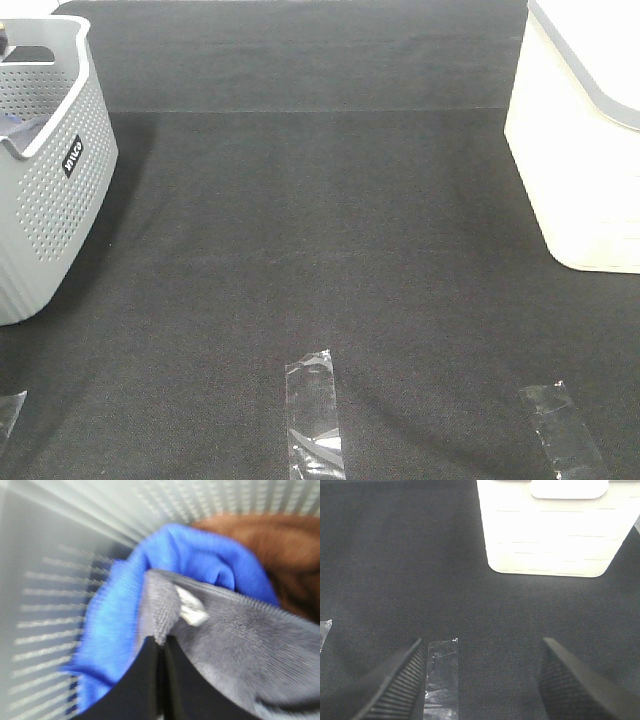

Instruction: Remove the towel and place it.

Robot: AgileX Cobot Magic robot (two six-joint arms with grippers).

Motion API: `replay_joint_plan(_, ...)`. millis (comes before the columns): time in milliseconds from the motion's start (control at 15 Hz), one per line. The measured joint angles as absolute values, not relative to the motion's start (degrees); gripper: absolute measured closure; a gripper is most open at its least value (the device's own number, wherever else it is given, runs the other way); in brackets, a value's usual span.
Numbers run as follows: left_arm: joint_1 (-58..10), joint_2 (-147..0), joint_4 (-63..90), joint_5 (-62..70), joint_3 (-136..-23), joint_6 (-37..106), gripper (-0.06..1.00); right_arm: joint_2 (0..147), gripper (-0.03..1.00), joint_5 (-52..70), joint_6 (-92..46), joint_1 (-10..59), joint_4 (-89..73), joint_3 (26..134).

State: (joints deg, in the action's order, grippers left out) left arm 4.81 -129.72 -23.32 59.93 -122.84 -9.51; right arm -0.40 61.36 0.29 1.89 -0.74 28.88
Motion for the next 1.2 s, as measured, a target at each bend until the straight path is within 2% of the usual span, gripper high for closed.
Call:
replay_joint_plan(533, -3.67, -113.90, -16.62, 55.00, -122.84, 1.26, 0.94, -0.40, 0.35, 61.36, 0.29, 1.89, -0.74, 28.88)
replay_joint_plan(800, -12.03, -105.77, -8.59, 50.08, -122.84, 6.42, 0.94, -0.40, 0.35, 61.36, 0.29, 1.89, -0.69, 28.88)
replay_joint_plan(1200, -22.86, -102.16, 6.19, 50.08, -122.90, 17.99, 0.94, 1.49, 0.35, 61.36, 0.29, 1.89, -0.74, 28.88)
